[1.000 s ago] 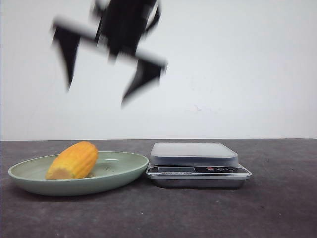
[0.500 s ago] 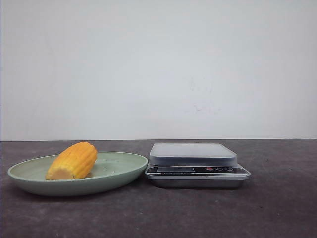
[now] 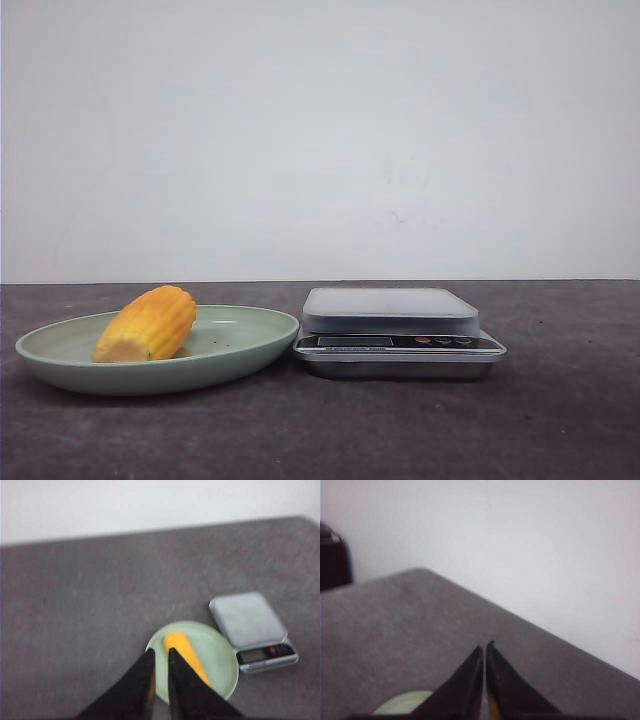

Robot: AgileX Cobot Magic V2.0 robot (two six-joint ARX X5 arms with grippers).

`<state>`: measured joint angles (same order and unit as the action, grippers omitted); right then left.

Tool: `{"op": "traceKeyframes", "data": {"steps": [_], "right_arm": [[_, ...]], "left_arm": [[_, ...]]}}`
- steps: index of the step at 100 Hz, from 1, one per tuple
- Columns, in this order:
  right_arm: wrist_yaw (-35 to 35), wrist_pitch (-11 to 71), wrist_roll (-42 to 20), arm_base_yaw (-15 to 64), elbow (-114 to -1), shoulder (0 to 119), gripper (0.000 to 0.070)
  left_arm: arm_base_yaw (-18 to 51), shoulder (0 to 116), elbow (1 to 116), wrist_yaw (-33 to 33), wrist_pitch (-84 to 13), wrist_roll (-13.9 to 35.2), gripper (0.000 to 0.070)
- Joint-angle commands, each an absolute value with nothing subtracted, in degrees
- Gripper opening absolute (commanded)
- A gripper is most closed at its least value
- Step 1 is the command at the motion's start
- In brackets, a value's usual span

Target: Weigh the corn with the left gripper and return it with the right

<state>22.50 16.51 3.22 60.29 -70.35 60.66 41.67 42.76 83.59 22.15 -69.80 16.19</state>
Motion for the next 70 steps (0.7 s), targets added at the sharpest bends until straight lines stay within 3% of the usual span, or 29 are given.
{"op": "traceKeyframes", "data": {"steps": [1,70], "right_arm": [[22.5,16.0,3.8,61.0,-71.3,60.6,0.0002],[22.3,15.7,3.8,59.4,-71.3,59.7,0.0003]], "left_arm": [[42.1,42.7,84.7,22.0,-70.4,18.9,0.0000],[42.1,42.5,84.7,22.0,-70.8,18.9,0.0000]]}}
